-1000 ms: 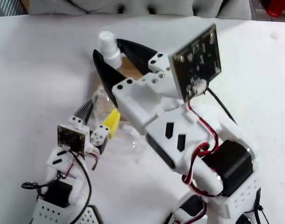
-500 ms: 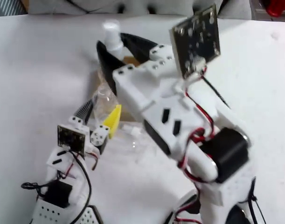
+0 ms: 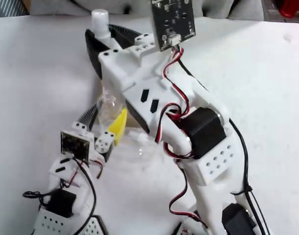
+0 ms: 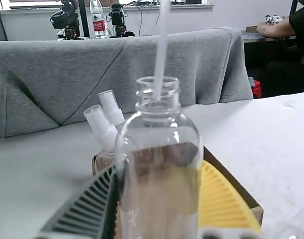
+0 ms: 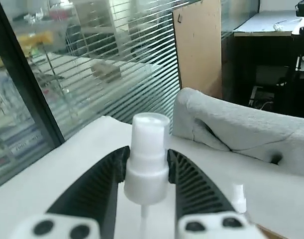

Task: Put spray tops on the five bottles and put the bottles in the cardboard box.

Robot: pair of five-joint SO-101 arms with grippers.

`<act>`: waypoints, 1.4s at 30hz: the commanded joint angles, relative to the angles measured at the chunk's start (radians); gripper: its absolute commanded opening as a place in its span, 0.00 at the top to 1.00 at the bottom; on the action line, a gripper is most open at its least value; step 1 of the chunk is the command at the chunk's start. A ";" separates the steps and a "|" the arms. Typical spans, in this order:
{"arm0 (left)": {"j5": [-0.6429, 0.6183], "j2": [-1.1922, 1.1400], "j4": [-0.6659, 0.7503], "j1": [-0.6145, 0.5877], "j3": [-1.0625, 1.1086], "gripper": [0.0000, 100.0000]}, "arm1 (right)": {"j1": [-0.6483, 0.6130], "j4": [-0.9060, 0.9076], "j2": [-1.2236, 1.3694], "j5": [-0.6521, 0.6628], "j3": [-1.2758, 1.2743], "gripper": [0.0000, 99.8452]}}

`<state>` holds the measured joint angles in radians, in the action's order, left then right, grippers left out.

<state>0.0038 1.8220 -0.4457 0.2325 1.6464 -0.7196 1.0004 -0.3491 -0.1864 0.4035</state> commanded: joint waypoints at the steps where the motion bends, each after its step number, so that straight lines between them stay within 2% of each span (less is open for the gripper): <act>1: 0.014 0.010 0.038 -0.004 -0.003 0.98 | 0.047 -0.041 -0.013 -0.058 0.011 0.99; 11: 0.014 0.010 0.038 -0.004 -0.005 0.98 | 0.088 -0.110 -0.005 -0.058 -0.041 0.99; 19: 0.014 0.010 0.038 -0.005 -0.006 0.98 | 0.087 -0.157 -0.007 0.080 -0.107 0.99; 27: 0.014 0.010 0.038 -0.005 -0.006 0.98 | 0.082 -0.154 -0.004 0.086 -0.115 0.99; 37: 0.014 0.010 0.071 -0.007 -0.003 0.98 | 0.047 -0.079 0.001 0.172 -0.112 0.99; 42: 0.014 0.010 0.072 -0.007 -0.003 0.98 | 0.038 0.002 0.088 0.207 -0.048 0.99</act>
<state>0.0038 1.8220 -0.4089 0.2309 1.6556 -0.6705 0.9574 -0.2984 -0.0130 0.2900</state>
